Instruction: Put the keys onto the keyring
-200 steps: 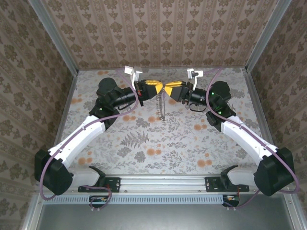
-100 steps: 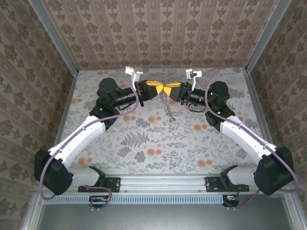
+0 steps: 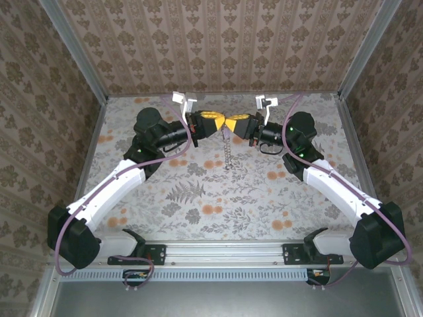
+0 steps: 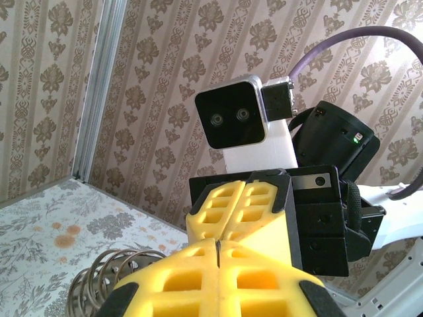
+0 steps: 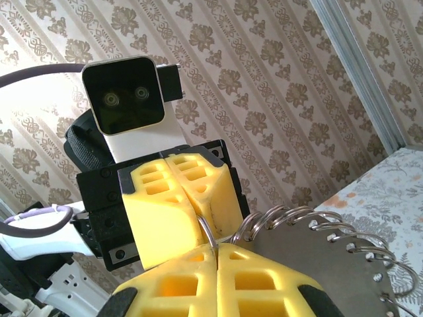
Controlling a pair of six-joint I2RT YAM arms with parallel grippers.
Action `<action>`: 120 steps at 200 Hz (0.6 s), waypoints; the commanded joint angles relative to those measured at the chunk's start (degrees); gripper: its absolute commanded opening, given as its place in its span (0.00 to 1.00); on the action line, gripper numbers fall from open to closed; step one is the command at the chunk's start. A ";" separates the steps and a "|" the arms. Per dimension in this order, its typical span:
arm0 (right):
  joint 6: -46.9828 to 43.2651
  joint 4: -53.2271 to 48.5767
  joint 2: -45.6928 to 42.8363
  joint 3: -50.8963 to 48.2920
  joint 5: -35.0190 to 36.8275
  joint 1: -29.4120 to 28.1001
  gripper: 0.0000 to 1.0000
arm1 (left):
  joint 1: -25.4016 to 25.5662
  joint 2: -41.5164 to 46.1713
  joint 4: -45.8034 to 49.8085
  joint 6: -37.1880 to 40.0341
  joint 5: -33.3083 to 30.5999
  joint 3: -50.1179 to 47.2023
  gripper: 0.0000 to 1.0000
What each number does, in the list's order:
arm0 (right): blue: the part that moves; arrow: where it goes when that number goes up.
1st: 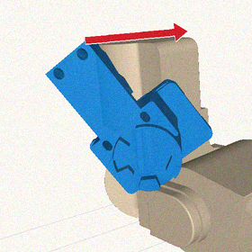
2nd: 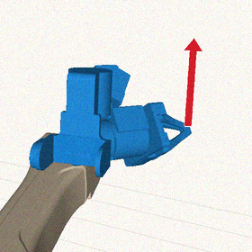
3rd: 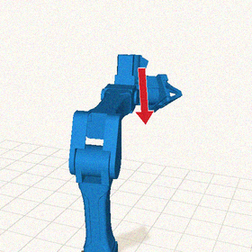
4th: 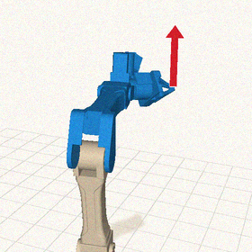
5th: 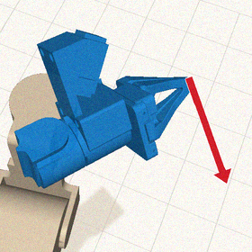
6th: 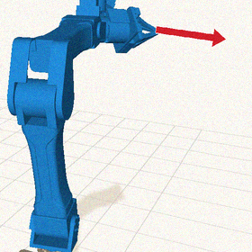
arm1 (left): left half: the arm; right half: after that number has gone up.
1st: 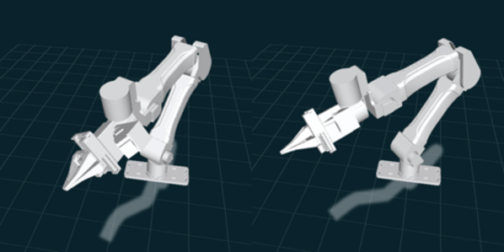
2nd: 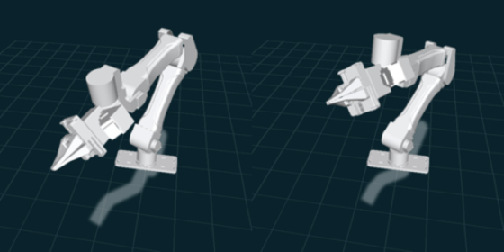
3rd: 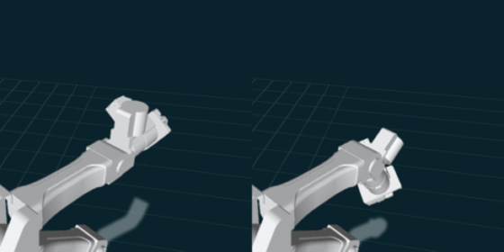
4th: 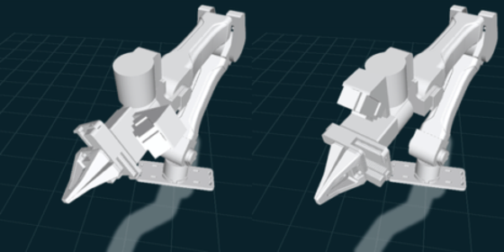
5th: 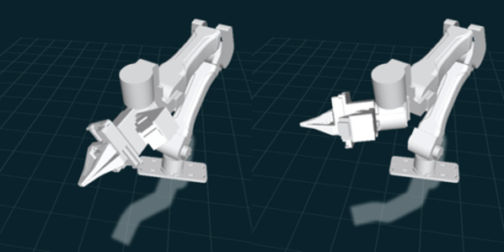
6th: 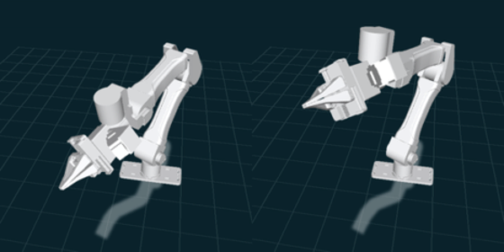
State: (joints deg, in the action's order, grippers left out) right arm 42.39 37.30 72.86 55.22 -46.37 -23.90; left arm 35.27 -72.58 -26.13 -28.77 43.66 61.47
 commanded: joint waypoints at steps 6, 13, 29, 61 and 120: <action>-2.54 -3.29 -1.17 3.18 0.13 0.08 0.00 | 0.60 0.66 1.00 0.65 0.60 0.38 0.00; -4.06 -5.96 -1.52 3.82 0.22 0.10 0.00 | 0.51 0.92 2.42 1.37 0.09 0.72 0.00; -8.46 -13.95 -2.19 5.58 0.40 0.29 0.00 | -0.05 1.75 6.83 3.64 -0.77 1.86 0.11; -17.60 -30.15 -1.96 10.19 -0.39 1.53 0.00 | -2.15 3.04 17.77 10.08 -0.35 5.84 0.33; -34.73 -54.28 -0.06 18.39 -0.54 2.28 0.00 | -5.79 1.65 36.00 20.84 6.33 13.76 0.48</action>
State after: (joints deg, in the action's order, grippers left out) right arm 17.80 -4.89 72.49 69.17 -46.33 -21.74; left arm 30.50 -71.02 -0.36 -15.16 45.06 71.13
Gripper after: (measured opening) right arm 0.065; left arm 0.474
